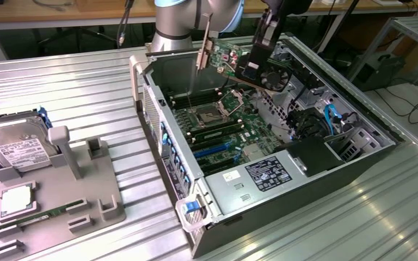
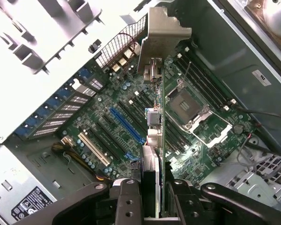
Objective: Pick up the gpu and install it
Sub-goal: 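Insert the gpu into the slot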
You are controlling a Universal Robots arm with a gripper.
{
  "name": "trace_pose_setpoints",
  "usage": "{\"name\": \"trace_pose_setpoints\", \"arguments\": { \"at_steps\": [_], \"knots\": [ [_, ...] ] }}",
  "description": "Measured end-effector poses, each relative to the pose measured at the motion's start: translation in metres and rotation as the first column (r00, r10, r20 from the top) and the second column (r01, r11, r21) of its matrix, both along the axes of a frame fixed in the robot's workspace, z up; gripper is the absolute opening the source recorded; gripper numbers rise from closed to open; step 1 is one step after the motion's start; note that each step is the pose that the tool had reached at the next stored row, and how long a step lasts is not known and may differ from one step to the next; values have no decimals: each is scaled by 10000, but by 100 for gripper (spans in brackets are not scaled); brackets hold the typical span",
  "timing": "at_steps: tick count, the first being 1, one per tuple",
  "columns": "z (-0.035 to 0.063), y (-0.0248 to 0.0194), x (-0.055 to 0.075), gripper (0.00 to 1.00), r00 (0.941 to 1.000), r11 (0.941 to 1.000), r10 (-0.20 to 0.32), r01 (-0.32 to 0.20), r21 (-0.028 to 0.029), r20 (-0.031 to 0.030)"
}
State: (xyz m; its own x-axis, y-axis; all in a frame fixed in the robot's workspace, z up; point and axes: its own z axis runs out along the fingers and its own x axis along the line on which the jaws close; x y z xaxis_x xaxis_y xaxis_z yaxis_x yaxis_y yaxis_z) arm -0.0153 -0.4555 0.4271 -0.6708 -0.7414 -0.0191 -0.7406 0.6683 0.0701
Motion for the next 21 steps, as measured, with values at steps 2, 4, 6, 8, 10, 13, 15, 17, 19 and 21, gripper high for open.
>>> {"name": "trace_pose_setpoints", "arguments": {
  "at_steps": [2,4,6,8,10,13,15,17,19,21],
  "knots": [
    [0,0,0,28,9998,9998,192,-192,0,0],
    [0,0,0,28,9992,9992,389,-389,1,0],
    [0,0,0,28,9985,9985,547,-547,2,0],
    [0,0,0,28,9974,9974,723,-723,3,0],
    [0,0,0,28,9961,9961,880,-880,4,0],
    [0,0,0,28,9938,9938,1111,-1111,5,0],
    [0,0,0,28,9915,9915,1304,-1304,5,0],
    [0,0,0,28,9890,9890,1481,-1481,6,1],
    [0,0,0,28,9861,9861,1660,-1660,6,0],
    [0,0,0,28,9820,9820,1887,-1887,7,1]
  ]
}}
